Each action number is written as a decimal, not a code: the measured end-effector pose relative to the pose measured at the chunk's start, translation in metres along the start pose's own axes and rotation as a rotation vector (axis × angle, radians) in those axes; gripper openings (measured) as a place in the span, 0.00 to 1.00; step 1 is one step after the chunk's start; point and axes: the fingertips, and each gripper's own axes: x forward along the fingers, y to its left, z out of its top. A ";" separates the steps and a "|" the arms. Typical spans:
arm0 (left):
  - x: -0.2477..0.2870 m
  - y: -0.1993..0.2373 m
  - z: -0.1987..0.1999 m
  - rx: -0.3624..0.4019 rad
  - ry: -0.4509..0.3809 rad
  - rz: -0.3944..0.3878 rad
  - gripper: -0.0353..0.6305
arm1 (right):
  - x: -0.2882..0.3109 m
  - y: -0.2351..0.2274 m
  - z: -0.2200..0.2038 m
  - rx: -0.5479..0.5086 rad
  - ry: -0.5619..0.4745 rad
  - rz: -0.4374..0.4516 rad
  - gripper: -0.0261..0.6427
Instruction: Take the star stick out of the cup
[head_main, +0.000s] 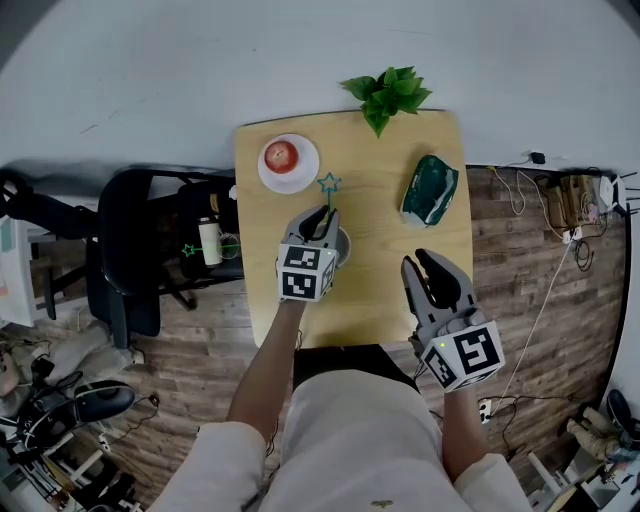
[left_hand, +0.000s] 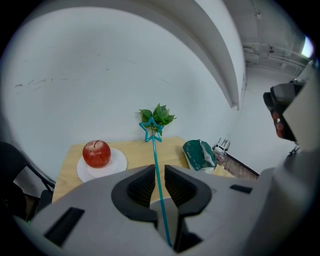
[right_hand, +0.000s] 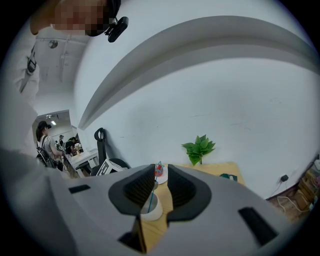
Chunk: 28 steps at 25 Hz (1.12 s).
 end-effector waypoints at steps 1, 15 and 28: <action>0.001 0.000 0.000 0.000 0.000 0.003 0.14 | 0.000 -0.001 0.000 0.000 0.000 -0.002 0.15; 0.000 0.002 0.001 -0.011 -0.005 0.012 0.09 | -0.001 -0.004 0.000 0.001 -0.002 0.000 0.15; -0.016 0.000 0.009 -0.012 -0.037 -0.002 0.08 | -0.006 0.003 0.005 -0.005 -0.019 0.013 0.15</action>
